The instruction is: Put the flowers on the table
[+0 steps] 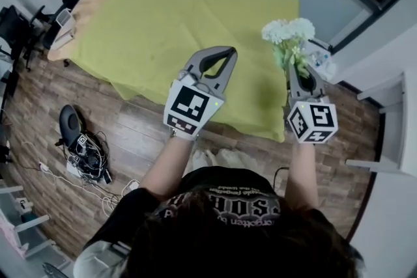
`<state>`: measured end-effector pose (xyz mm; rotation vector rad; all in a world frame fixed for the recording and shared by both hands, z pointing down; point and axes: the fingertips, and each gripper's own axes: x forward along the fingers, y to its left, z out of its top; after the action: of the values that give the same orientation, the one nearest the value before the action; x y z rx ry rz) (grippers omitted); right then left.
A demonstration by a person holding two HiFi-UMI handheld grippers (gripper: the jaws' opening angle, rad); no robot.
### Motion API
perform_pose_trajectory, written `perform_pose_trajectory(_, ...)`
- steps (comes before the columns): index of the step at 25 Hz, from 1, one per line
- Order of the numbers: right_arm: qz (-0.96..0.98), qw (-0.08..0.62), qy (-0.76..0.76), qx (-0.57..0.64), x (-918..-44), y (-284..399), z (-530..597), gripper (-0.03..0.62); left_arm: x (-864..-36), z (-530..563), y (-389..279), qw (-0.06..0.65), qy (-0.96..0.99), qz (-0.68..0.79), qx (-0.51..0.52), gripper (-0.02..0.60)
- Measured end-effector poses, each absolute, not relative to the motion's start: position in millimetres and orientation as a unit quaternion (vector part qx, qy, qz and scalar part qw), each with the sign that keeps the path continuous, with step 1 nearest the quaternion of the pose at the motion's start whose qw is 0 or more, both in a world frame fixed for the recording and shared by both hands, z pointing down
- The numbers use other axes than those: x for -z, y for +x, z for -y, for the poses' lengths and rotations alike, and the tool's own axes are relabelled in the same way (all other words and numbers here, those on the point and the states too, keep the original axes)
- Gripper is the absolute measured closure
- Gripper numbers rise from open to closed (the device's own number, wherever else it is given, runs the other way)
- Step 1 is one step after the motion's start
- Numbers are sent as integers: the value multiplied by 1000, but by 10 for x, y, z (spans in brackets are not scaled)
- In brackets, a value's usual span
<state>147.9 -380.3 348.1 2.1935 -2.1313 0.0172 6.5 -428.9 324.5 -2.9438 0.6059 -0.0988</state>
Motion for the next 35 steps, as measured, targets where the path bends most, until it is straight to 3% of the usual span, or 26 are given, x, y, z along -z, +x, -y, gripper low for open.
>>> perform_pose_trajectory(18, 680, 55, 730, -39, -4007, 2286, 5106, 548, -3464, 5412, 754, 55, -978, -197, 34, 581)
perform_pose_trajectory(35, 688, 78, 712, -119, -5061, 2817, 6159, 546, -3773, 5918, 1151, 49, -978, -188, 70, 581)
